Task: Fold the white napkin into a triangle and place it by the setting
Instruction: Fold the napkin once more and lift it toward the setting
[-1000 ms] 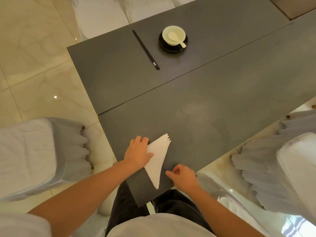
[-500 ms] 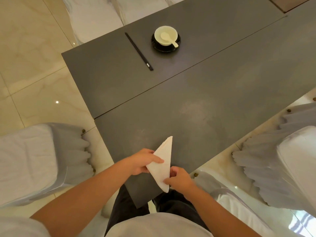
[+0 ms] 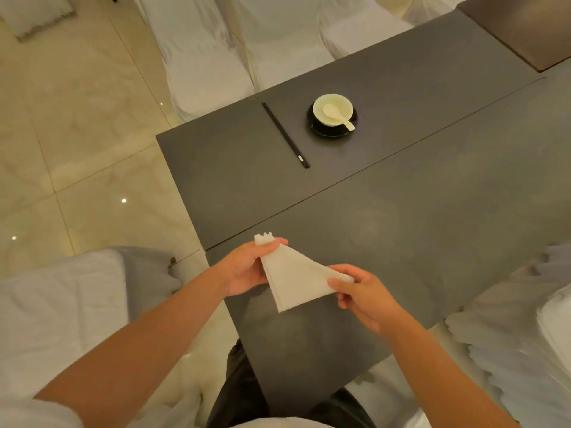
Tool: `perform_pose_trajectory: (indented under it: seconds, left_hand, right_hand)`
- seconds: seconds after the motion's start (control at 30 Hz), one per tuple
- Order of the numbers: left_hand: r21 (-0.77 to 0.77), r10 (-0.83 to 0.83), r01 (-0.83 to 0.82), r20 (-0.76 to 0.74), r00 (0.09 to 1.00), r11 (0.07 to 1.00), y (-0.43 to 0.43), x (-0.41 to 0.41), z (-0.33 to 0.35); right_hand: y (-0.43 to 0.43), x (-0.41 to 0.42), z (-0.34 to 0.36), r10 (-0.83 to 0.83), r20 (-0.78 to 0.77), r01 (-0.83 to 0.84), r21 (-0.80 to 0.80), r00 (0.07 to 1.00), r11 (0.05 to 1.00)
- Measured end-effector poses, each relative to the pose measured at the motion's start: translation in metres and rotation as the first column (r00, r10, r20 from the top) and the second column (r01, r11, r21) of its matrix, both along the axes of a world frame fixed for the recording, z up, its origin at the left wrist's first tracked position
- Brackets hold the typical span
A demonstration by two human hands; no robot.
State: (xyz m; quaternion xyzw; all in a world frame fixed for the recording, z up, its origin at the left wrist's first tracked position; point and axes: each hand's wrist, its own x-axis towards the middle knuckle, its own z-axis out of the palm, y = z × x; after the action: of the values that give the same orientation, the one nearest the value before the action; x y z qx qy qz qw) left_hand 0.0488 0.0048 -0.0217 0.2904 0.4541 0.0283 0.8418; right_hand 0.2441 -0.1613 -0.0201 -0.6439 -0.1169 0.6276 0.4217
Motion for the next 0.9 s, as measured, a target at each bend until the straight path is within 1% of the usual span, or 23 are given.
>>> perform_pose_trajectory:
  seconds: [0.07,0.17,0.3,0.37,0.5,0.57,0.7,0.9]
  left_hand:
    - [0.055,0.061,-0.058,-0.049,0.997,0.997,0.023,-0.003,-0.007]
    - [0.15,0.123,-0.101,-0.145,0.982,0.984,0.062,-0.004,-0.016]
    - [0.286,0.11,-0.017,-0.312,0.944,0.958,0.122,-0.006,-0.034]
    - [0.351,0.103,0.035,-0.364,0.926,0.936,0.154,-0.004,-0.041]
    - [0.434,0.073,0.112,-0.387,0.919,0.894,0.219,0.006,-0.043]
    - [0.454,0.078,0.107,-0.37,0.926,0.884,0.249,0.013,-0.047]
    - [0.431,0.107,0.043,-0.317,0.942,0.901,0.295,0.024,-0.059]
    - [0.43,0.09,0.06,-0.321,0.943,0.901,0.321,0.038,-0.078]
  right_hand:
    - [0.024,-0.004,-0.002,-0.115,-0.049,0.115,-0.011,0.992,0.993]
    - [0.061,-0.019,-0.008,-0.231,-0.079,0.229,-0.033,0.97,0.973]
    - [0.112,-0.044,-0.021,-0.354,-0.072,0.35,-0.064,0.932,0.934]
    - [0.14,-0.056,-0.028,-0.397,-0.066,0.393,-0.069,0.915,0.917]
    - [0.199,-0.07,-0.039,-0.51,-0.072,0.506,-0.071,0.857,0.86]
    - [0.227,-0.071,-0.046,-0.552,-0.09,0.546,-0.081,0.829,0.834]
    - [0.274,-0.07,-0.062,-0.589,-0.084,0.583,-0.086,0.804,0.808]
    - [0.307,-0.065,-0.082,-0.666,-0.054,0.658,-0.115,0.744,0.744]
